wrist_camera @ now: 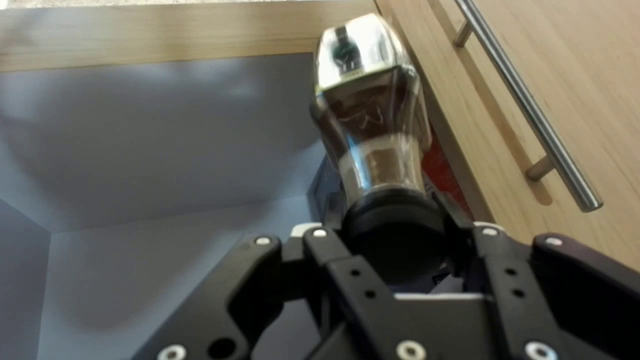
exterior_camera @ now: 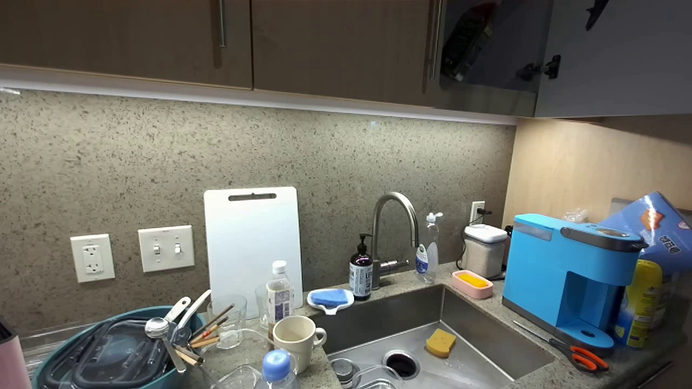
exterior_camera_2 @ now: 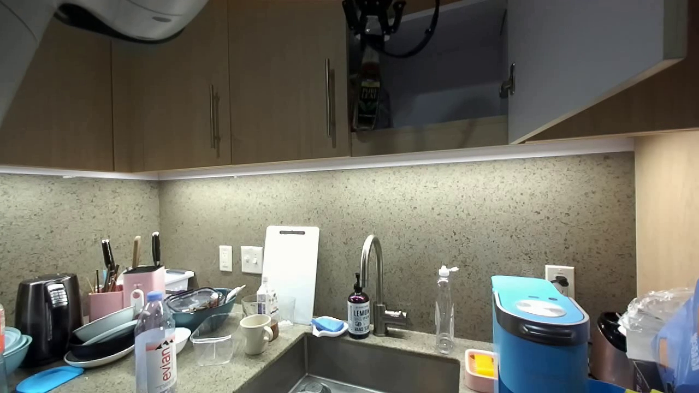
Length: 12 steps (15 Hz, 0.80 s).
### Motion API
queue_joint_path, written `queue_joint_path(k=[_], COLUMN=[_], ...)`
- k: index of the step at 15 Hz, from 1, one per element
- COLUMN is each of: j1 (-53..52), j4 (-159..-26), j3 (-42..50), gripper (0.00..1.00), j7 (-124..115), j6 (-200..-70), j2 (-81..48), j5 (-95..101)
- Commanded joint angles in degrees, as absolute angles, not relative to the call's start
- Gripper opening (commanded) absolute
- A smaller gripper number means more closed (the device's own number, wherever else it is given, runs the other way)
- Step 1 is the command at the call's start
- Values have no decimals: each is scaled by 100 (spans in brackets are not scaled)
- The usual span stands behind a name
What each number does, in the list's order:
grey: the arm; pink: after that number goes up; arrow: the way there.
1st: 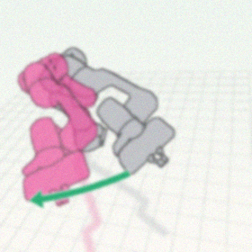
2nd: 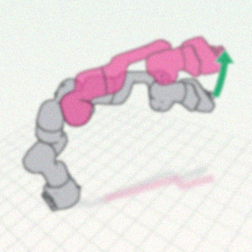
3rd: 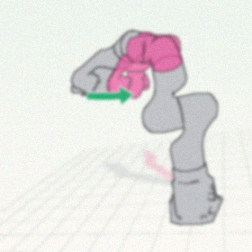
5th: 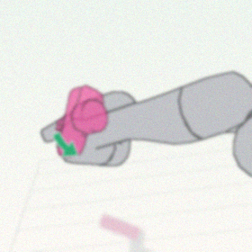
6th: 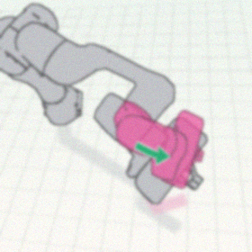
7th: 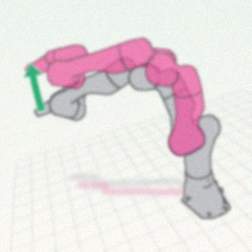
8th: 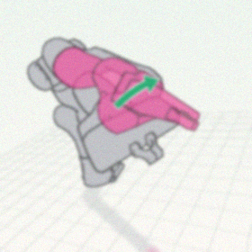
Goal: Remove the bottle from the bottom shelf of the open cabinet and put it on the counter
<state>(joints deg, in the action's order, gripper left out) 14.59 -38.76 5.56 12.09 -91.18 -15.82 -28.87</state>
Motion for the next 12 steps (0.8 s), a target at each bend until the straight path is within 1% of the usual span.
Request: queue_joint_path(k=[1,12], j1=[1439,1409], j4=[-3870,-3970], j3=[552,549], gripper=[22,22], j7=[1202,1390], j6=[-9053,-8811], j2=[-1614,-1692], j5=[-2858,-2853])
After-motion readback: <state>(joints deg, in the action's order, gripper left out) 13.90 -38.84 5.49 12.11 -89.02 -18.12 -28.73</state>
